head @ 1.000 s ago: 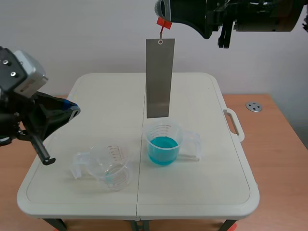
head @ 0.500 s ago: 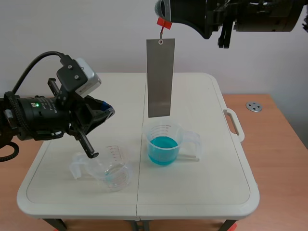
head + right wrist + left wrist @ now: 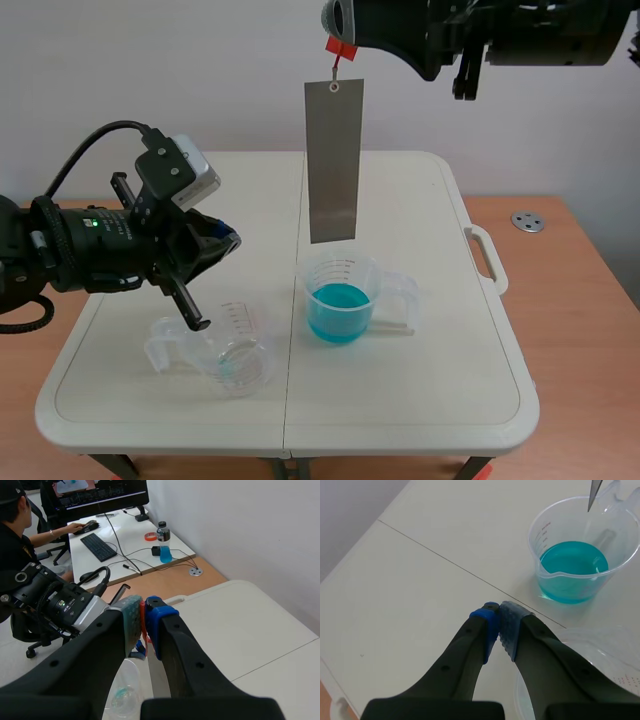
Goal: Hold the metal plate by the orange handle, dip it into the blue solution, take it out and point at it, then put the plate back in the beaker on the left.
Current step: 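Raise the plate and point at it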
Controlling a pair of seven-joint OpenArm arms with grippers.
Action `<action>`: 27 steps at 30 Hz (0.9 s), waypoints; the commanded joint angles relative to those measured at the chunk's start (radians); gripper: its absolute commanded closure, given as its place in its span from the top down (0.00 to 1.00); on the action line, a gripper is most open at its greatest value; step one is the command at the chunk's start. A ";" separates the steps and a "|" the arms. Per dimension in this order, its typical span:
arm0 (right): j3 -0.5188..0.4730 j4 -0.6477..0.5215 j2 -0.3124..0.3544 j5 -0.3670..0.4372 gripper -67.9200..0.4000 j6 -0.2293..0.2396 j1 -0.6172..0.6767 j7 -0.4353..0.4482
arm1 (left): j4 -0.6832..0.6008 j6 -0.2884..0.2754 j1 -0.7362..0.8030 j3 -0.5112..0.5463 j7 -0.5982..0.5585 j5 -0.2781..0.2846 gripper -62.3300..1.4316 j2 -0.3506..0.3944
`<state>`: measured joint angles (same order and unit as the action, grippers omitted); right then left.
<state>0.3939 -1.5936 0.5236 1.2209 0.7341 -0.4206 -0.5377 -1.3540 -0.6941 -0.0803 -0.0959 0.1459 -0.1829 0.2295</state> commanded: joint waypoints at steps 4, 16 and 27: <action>-0.016 -0.016 0.002 0.022 0.02 0.011 -0.023 0.011 | -0.019 -0.002 -0.006 0.005 -0.025 0.014 0.07 -0.005; -0.016 -0.016 -0.003 0.022 0.02 0.011 -0.029 0.012 | -0.020 -0.002 -0.005 0.012 -0.044 0.017 0.07 0.006; -0.014 -0.016 -0.040 0.021 0.02 0.011 -0.029 0.006 | -0.267 -0.002 0.270 0.305 -0.069 0.230 0.07 0.252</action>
<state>0.3927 -1.5936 0.4870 1.2209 0.7341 -0.4210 -0.5446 -1.6028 -0.6945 0.1623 0.1898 0.0975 0.0296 0.4660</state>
